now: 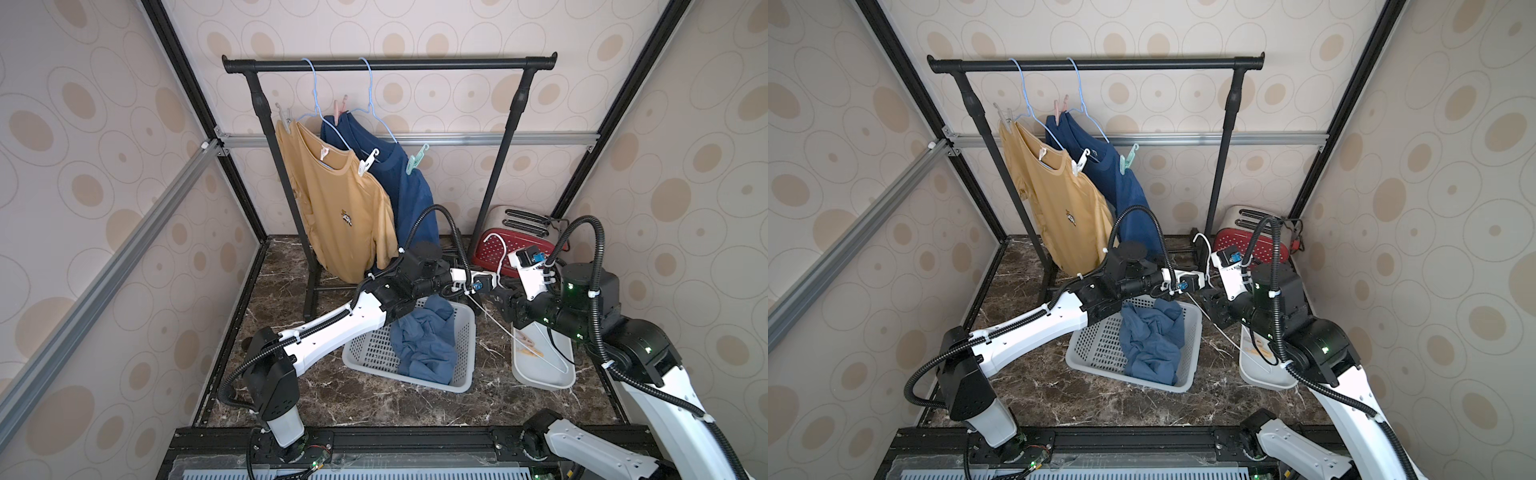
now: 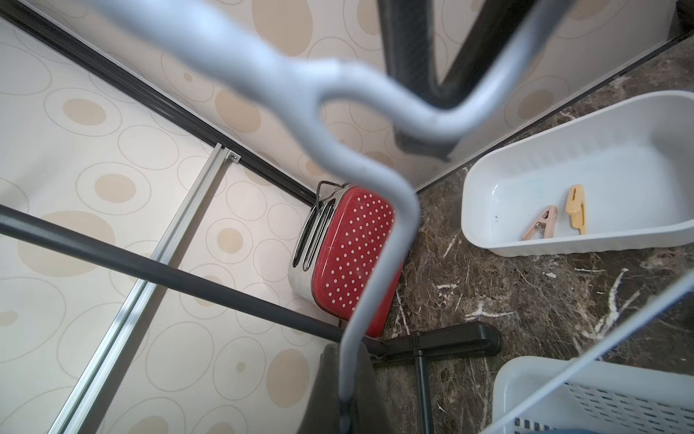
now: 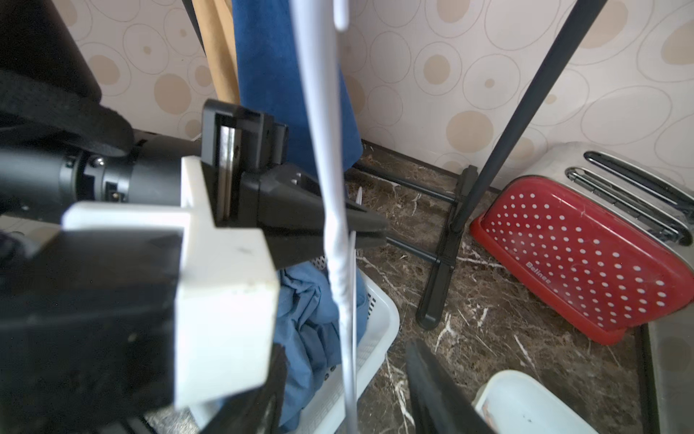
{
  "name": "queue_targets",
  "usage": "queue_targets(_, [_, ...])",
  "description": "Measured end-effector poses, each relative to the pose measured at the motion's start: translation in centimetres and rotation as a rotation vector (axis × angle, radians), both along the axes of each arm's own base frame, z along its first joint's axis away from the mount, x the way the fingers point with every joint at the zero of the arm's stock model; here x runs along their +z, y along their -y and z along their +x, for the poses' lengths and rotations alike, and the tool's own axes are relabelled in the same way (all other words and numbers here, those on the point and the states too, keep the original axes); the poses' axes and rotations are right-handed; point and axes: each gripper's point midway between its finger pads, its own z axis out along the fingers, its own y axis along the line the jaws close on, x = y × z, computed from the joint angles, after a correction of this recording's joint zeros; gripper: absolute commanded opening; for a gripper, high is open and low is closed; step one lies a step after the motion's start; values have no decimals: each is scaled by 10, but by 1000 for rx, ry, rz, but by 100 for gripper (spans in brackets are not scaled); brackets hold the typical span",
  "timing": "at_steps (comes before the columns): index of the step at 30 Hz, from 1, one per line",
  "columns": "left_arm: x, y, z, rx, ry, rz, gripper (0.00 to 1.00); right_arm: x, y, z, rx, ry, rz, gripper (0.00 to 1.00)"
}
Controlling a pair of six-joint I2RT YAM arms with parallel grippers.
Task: Remove the clothespins securing t-shirts to the hanger
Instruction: Place the hanger on the clothes rail.
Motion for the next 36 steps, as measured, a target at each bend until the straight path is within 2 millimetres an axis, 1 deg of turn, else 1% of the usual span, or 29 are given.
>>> queue_targets(3, [1,-4,6,14,-2,-7,4,12,6,-11,0,2,0,56])
queue_targets(6, [1,-12,18,40,-1,-16,4,15,15,-24,-7,-13,-12,56])
queue_targets(10, [-4,-25,34,78,-14,-16,4,8,30,-44,-25,-56,-43,55])
queue_targets(13, [-7,-32,43,100,-20,-15,4,6,39,-58,-33,-74,-54,53])
queue_targets(16, [-6,-37,49,113,-24,-23,4,1,45,-66,-40,-93,-61,52])
queue_targets(21, [-6,-40,53,122,-34,-37,4,-8,51,-71,-55,-127,-90,51])
queue_targets(24, [-8,-40,52,115,-41,-36,4,-11,55,-72,-68,-134,-113,48])
queue_targets(28, [-9,-40,52,115,-46,-39,4,-14,60,-74,-78,-136,-138,41])
queue_targets(32, [-9,-40,52,117,-52,-43,4,-23,65,-74,-93,-146,-173,34])
queue_targets(36, [-9,-40,52,118,-54,-46,4,-30,68,-75,-97,-150,-192,24])
